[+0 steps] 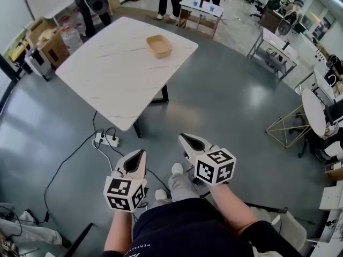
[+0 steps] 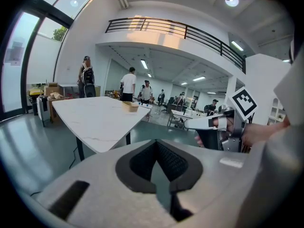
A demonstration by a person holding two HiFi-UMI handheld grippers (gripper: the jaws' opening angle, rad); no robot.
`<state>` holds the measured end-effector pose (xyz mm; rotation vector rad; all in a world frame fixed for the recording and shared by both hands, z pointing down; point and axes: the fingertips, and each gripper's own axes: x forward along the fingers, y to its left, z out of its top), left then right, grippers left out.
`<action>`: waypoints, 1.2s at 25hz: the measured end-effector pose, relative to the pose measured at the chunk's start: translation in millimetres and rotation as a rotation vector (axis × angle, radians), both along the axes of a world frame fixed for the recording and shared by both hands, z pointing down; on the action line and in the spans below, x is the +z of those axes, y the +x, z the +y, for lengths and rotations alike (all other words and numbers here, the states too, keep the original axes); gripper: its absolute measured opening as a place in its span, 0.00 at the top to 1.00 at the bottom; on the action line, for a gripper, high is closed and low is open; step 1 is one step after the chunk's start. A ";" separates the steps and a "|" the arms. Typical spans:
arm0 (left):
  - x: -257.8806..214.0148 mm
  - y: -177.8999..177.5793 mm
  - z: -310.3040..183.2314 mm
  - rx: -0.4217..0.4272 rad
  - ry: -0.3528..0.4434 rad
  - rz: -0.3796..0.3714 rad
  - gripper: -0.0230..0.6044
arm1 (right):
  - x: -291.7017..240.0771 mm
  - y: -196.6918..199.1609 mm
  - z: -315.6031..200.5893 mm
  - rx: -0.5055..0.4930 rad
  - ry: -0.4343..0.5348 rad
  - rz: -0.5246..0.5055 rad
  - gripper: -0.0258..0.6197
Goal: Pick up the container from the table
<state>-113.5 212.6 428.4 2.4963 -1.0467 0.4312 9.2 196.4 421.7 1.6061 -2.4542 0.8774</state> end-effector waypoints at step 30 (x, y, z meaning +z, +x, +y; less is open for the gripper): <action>-13.8 90.5 -179.1 -0.090 0.001 -0.001 0.97 | 5.8 77.9 -173.3 -0.176 -0.037 -0.031 0.96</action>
